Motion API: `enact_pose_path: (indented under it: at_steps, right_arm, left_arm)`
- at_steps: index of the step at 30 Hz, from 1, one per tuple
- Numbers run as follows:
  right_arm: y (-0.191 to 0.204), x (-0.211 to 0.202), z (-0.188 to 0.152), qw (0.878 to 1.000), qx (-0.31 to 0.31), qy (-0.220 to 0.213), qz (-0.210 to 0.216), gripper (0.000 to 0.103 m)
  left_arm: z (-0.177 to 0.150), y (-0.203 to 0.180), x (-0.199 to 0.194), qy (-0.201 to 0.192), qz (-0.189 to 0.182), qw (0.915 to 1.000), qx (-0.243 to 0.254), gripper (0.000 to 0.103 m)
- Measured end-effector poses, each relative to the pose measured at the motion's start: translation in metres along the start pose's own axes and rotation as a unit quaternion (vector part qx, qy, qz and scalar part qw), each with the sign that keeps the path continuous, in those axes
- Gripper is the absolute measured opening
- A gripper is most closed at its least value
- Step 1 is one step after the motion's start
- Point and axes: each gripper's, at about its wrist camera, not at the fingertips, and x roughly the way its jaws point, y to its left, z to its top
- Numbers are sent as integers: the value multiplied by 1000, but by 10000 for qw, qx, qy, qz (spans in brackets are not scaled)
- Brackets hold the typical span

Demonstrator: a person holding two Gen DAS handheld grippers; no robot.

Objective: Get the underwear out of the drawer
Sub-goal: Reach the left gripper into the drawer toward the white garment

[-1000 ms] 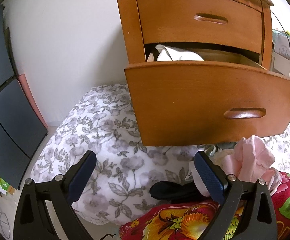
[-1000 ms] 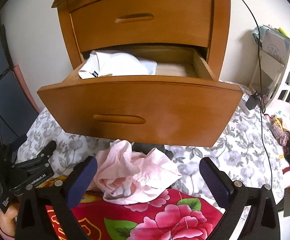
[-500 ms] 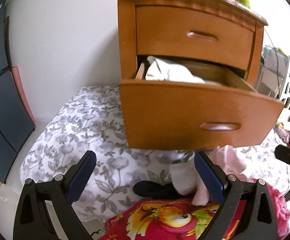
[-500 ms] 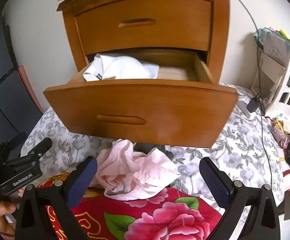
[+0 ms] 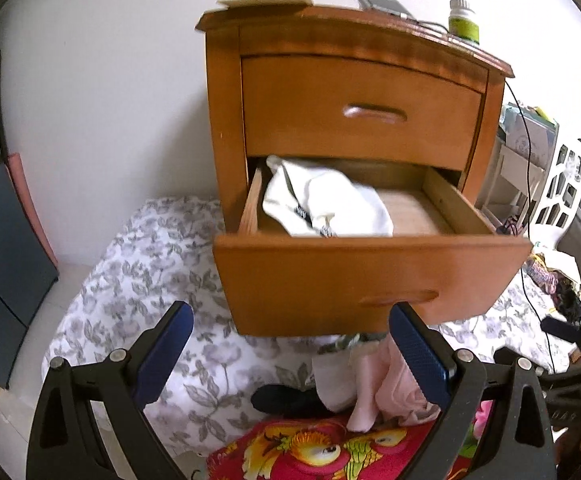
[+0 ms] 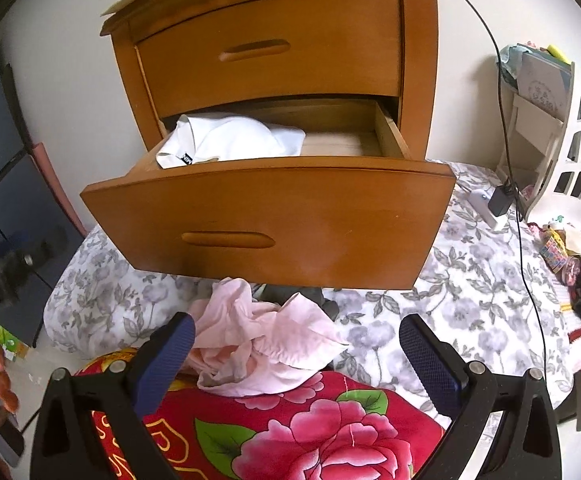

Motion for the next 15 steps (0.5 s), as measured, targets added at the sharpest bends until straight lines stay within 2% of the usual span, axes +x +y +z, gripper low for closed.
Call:
enact_pose_path:
  at_steps: [3, 6, 10, 15]
  right_arm:
    - [-1, -1, 0, 10000, -7, -1, -33, 103]
    - [-3, -3, 0, 10000, 39, -62, 25, 103]
    - [-2, -7, 1, 9998, 22, -185, -79, 103]
    - [0, -6, 1, 9995, -31, -185, -254, 103]
  left_arm:
    - [13, -6, -5, -164, 165, 9997, 111, 99]
    - [22, -14, -3, -184, 177, 9992, 303, 99]
    - [37, -22, 4, -117, -29, 9992, 388, 99]
    - [60, -22, 19, 201, -294, 9990, 253, 99]
